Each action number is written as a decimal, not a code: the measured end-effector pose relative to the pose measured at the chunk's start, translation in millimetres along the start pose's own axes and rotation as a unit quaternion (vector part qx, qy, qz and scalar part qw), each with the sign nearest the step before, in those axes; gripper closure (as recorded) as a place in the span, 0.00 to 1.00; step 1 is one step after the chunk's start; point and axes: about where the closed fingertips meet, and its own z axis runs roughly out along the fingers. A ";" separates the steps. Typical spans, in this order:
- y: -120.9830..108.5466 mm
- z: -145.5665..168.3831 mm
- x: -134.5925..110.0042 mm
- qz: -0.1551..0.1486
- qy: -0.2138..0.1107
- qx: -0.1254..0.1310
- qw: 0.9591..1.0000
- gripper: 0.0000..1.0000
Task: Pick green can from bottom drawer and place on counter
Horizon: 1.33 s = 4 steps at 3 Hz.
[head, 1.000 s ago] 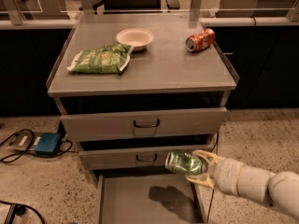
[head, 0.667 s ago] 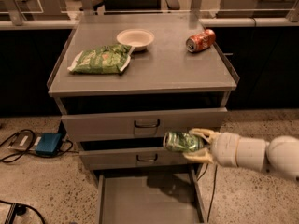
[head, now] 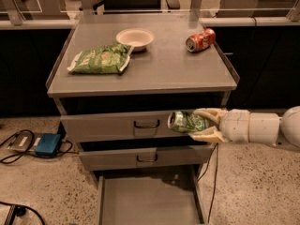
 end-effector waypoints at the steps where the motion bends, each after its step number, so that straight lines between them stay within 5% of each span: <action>1: 0.0 0.0 -0.3 0.000 0.000 0.000 1.000 1.00; 4: -71.1 -42.2 -90.5 -0.083 0.013 0.000 0.996 1.00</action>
Offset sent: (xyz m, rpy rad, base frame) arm 0.0250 -0.0127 0.1176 -0.1252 -0.1449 0.0382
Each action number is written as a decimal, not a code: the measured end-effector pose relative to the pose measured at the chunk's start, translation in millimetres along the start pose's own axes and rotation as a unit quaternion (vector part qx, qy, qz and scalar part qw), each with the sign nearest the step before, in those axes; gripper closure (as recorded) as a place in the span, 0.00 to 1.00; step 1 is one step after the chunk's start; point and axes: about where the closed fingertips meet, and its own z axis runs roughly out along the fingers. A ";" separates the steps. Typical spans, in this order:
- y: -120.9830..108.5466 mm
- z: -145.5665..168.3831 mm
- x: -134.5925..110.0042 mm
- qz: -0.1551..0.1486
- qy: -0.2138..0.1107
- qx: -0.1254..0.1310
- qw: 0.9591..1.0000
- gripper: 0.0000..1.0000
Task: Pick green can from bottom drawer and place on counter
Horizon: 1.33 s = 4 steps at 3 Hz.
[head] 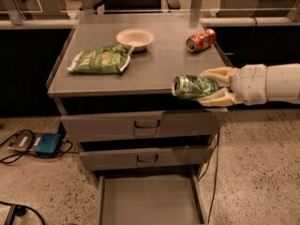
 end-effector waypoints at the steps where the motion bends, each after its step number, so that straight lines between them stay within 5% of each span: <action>1: -39.3 5.0 -24.6 -0.020 0.008 -0.002 1.000 1.00; 2: -90.5 46.3 -45.7 -0.041 0.022 -0.014 0.999 1.00; 3: -117.7 75.5 -43.5 -0.050 0.033 -0.003 0.998 1.00; 4: -118.6 80.2 -47.2 -0.053 0.030 -0.005 0.998 1.00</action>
Offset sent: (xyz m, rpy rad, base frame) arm 0.1247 0.0698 0.0933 -0.1163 -0.0551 0.0604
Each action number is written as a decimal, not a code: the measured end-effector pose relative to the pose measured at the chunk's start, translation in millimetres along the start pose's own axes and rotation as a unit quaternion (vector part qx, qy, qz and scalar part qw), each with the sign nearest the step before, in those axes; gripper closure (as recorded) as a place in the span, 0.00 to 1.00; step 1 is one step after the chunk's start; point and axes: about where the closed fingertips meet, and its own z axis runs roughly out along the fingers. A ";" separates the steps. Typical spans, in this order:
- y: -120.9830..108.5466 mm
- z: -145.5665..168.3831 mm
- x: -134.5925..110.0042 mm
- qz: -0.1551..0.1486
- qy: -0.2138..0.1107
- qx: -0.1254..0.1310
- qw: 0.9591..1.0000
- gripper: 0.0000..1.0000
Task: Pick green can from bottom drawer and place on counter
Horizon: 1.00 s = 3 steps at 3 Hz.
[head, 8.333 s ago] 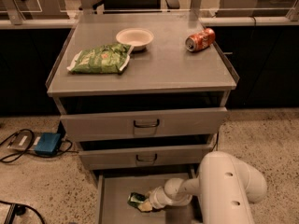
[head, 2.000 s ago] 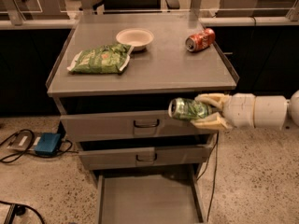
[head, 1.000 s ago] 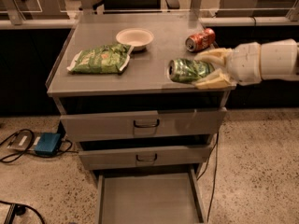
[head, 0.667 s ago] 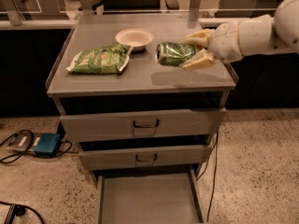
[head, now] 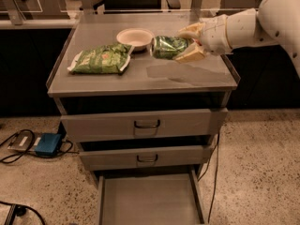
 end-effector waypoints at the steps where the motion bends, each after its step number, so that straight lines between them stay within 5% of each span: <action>1: 4.0 7.7 11.9 0.036 -0.008 -0.015 0.999 1.00; 3: 17.6 14.4 47.9 0.088 0.014 -0.048 0.995 1.00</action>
Offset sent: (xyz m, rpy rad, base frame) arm 0.0128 -0.0249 -0.0541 0.0645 0.2428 -0.0578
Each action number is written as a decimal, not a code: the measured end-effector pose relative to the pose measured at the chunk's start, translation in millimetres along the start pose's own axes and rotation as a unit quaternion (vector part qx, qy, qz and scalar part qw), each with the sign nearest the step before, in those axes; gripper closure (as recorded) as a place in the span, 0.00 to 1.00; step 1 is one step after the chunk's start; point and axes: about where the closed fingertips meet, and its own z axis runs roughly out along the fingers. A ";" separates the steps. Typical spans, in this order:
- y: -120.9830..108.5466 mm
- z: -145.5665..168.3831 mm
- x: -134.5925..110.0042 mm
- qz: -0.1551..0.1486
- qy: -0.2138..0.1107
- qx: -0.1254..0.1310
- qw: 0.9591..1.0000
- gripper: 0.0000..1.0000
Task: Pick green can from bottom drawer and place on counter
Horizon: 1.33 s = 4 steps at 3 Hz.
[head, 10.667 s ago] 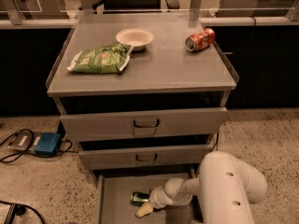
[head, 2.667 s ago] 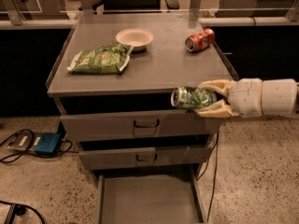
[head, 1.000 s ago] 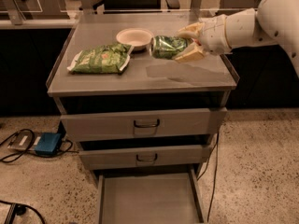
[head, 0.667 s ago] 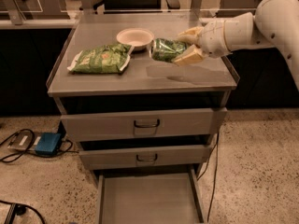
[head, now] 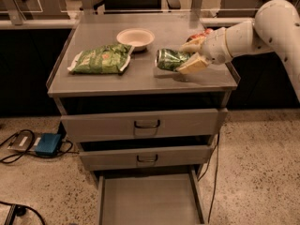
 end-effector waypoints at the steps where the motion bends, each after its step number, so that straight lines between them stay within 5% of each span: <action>1: 0.4 0.2 0.4 0.000 0.000 -0.001 1.000 1.00; 2: 0.4 0.2 0.4 0.000 0.000 -0.001 1.000 0.86; 4: 0.4 0.3 0.4 0.000 0.000 -0.001 1.000 0.39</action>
Offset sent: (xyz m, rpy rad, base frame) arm -0.0002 -0.0001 -0.0006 -0.0009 0.0014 0.0006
